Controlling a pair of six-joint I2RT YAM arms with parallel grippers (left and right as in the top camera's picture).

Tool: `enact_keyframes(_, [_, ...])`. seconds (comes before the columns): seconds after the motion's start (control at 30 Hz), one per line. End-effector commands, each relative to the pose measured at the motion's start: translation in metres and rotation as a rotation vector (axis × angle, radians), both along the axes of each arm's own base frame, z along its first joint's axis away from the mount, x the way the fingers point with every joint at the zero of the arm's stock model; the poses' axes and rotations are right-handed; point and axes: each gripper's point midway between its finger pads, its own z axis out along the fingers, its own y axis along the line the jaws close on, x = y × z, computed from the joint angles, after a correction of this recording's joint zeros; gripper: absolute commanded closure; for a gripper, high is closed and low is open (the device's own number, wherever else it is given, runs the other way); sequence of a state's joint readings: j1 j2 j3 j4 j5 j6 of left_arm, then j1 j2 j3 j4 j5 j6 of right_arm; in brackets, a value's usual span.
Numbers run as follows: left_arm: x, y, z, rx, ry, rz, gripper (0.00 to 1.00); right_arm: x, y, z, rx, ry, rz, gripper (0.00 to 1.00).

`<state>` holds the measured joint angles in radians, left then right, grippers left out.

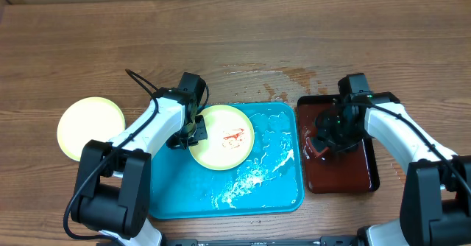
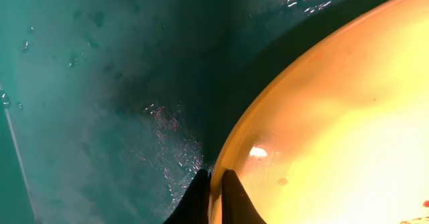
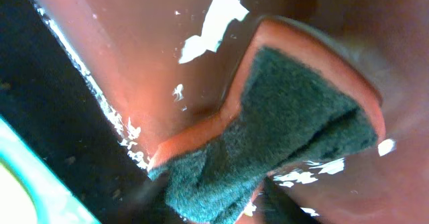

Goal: Clean dirty plates on tray and stack at the side
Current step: 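Lower right gripper into brown tray and grasp the orange-green sponge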

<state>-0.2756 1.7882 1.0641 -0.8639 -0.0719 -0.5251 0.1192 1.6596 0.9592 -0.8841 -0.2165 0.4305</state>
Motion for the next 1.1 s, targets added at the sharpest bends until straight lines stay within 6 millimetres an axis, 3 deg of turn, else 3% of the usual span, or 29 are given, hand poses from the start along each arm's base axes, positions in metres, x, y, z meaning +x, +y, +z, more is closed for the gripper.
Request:
enact_keyframes(0.0, [-0.005,0.005,-0.012,0.043,0.032,0.007,0.96,0.003,-0.013,-0.001,-0.083,-0.012,-0.045,0.27])
enact_keyframes(0.03, [-0.005,0.005,-0.012,0.043,0.032,0.001,0.96,0.003,-0.014,-0.001,-0.086,-0.012,-0.046,0.20])
enact_keyframes(0.13, [-0.005,0.005,-0.012,0.043,0.033,-0.003,0.96,0.000,-0.024,-0.003,-0.145,0.007,-0.093,0.13])
enact_keyframes(0.47, [-0.005,0.005,-0.012,0.042,0.035,-0.017,0.96,-0.009,-0.034,-0.006,-0.198,0.061,-0.298,0.20])
enact_keyframes(0.57, [-0.005,0.005,-0.012,0.043,0.036,-0.018,0.96,-0.013,-0.034,-0.010,-0.198,0.080,-0.376,0.31])
enact_keyframes(0.63, [-0.006,0.005,-0.012,0.043,0.037,-0.018,0.96,-0.015,-0.031,-0.014,-0.182,0.091,-0.418,0.52])
enact_keyframes(0.8, [-0.006,0.005,-0.012,0.043,0.036,-0.018,0.96,-0.018,-0.023,-0.022,-0.126,0.107,-0.484,0.64])
enact_keyframes(0.83, [-0.005,0.005,-0.012,0.043,0.036,-0.018,0.96,-0.018,-0.021,-0.023,-0.116,0.109,-0.498,0.74])
enact_keyframes(0.87, [-0.006,0.005,-0.012,0.043,0.037,-0.017,0.96,-0.017,-0.020,-0.024,-0.110,0.109,-0.508,0.93])
enact_keyframes(1.07, [-0.006,0.005,-0.012,0.044,0.040,-0.018,0.96,-0.008,-0.029,-0.023,-0.150,0.045,-0.428,0.96])
